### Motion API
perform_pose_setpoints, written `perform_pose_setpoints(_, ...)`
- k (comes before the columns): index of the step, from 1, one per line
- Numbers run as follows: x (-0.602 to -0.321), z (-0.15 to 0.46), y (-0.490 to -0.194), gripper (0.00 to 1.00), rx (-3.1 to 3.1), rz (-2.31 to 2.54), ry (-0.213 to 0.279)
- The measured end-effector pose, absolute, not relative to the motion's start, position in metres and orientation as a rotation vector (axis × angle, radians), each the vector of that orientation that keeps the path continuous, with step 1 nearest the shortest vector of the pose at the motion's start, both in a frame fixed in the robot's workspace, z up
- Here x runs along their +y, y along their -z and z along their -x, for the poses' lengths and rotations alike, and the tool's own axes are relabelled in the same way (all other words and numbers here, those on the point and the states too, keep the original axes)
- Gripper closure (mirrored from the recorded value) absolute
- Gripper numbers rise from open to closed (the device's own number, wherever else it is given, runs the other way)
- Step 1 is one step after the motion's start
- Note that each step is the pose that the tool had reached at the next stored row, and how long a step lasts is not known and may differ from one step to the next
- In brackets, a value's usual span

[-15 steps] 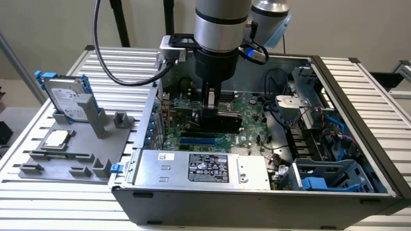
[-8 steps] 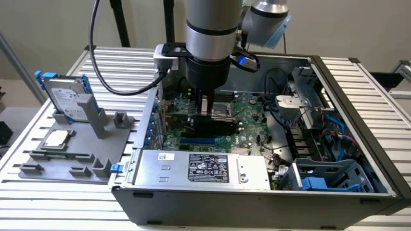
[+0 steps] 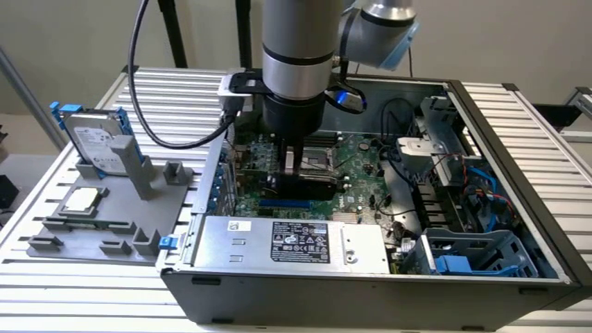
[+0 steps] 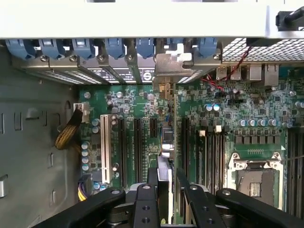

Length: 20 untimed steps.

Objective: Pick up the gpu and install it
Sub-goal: 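Insert the gpu into the slot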

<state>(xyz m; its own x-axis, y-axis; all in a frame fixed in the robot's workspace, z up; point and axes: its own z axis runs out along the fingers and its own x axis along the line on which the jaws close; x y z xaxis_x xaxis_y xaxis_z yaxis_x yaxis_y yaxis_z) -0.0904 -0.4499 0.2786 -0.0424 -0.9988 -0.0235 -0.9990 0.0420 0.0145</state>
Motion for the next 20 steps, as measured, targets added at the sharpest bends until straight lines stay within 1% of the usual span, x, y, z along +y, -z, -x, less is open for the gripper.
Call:
perform_pose_setpoints(5,-0.4495,0.093,-0.2721,1.0,2.262,2.167,-0.04)
perform_pose_setpoints(20,-0.4487,0.0964,-0.2702,1.0,2.259,2.164,-0.048)
